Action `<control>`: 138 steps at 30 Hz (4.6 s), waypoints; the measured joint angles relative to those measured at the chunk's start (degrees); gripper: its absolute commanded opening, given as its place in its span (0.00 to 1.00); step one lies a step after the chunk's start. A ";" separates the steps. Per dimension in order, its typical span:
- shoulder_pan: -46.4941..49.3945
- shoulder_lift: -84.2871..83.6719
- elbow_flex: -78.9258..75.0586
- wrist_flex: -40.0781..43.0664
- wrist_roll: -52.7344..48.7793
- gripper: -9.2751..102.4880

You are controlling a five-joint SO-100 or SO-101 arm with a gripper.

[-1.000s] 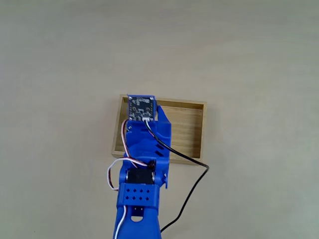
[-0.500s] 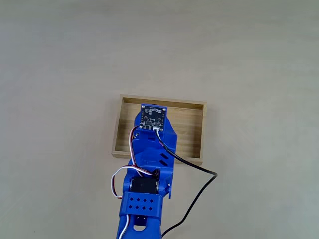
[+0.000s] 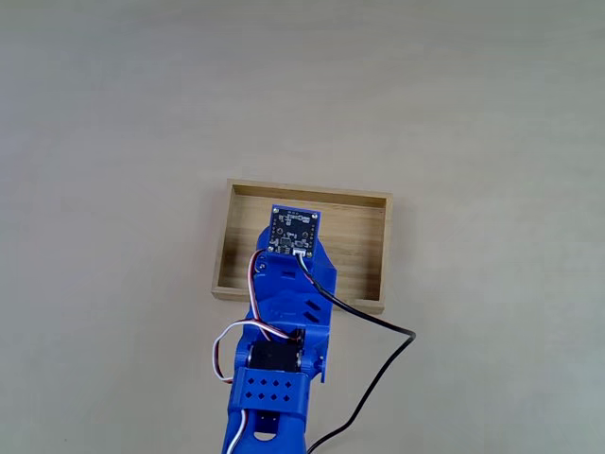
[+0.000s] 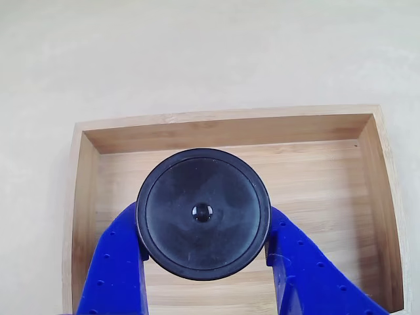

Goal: Place the black cylinder in the wooden box then return to rest.

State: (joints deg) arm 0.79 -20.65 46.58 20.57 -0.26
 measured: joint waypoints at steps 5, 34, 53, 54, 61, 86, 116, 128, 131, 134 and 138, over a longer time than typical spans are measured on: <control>0.00 2.72 0.00 0.00 0.00 0.23; 1.93 14.77 -6.50 0.00 2.11 0.23; 1.93 18.19 -8.35 0.00 3.25 0.23; 1.93 18.28 -8.35 0.00 3.25 0.23; 1.93 18.54 -8.35 0.00 4.39 0.24; 1.85 17.93 -8.35 -0.35 8.88 0.37; 0.44 -17.93 5.19 7.12 6.06 0.27; -0.62 -44.65 14.24 23.64 1.93 0.13; -0.79 -52.21 17.14 28.83 0.79 0.08; -0.97 -58.71 20.13 32.96 0.09 0.08; -1.14 -64.69 23.91 37.00 -2.11 0.08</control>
State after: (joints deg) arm -0.35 -85.34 70.49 57.57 -2.37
